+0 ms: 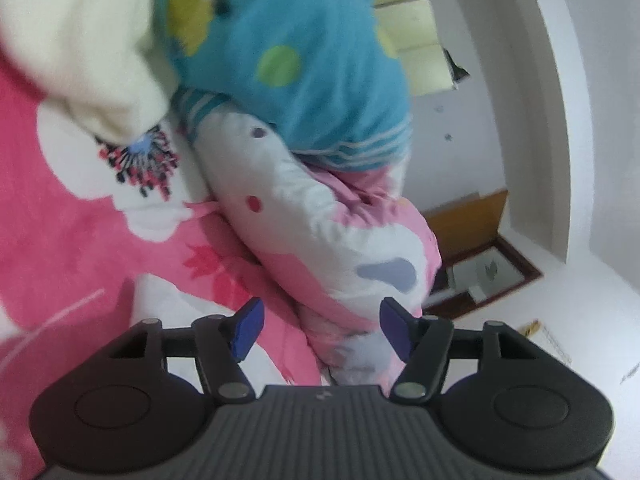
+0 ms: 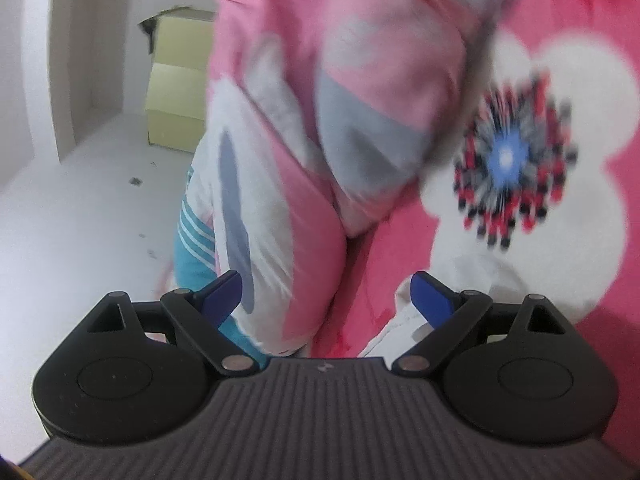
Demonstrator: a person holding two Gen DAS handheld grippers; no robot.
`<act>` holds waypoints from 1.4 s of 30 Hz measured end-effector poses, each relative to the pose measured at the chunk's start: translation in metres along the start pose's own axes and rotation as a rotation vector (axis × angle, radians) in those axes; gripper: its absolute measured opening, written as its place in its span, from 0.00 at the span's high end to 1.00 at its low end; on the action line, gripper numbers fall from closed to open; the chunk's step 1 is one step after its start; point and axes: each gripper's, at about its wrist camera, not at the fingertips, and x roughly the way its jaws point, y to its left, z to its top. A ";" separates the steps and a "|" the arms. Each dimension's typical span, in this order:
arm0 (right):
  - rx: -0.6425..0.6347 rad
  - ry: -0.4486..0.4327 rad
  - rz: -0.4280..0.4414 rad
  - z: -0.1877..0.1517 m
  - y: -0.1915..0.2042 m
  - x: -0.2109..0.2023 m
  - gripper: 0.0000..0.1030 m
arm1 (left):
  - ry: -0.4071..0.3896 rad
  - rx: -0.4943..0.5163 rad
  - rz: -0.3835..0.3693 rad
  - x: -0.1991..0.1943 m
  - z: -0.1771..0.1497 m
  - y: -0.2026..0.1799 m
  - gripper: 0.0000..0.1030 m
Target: Fold clothes
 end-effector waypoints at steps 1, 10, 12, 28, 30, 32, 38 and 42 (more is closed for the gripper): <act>-0.064 -0.018 -0.017 -0.002 0.014 -0.011 0.11 | 0.012 0.026 -0.001 -0.008 -0.003 -0.009 0.33; -0.251 0.122 -0.117 -0.085 0.057 -0.089 0.11 | 0.214 0.121 0.120 -0.079 -0.067 -0.038 0.31; -0.165 0.180 -0.137 -0.112 0.037 -0.099 0.11 | 0.257 0.098 0.158 -0.089 -0.088 -0.032 0.31; -0.004 0.062 -0.303 -0.146 -0.034 -0.096 0.34 | 0.073 -0.125 0.291 -0.086 -0.133 0.045 0.67; -0.028 0.036 -0.315 -0.146 -0.036 -0.090 0.45 | 0.058 -0.121 0.292 -0.081 -0.133 0.048 0.75; -0.045 0.006 -0.333 -0.146 -0.038 -0.087 0.65 | 0.039 -0.118 0.292 -0.079 -0.134 0.051 0.83; -0.107 -0.057 -0.314 -0.146 -0.032 -0.097 0.95 | -0.046 -0.130 0.280 -0.094 -0.133 0.036 0.88; -0.142 -0.073 -0.297 -0.151 -0.018 -0.122 0.96 | -0.042 -0.128 0.251 -0.123 -0.133 0.025 0.89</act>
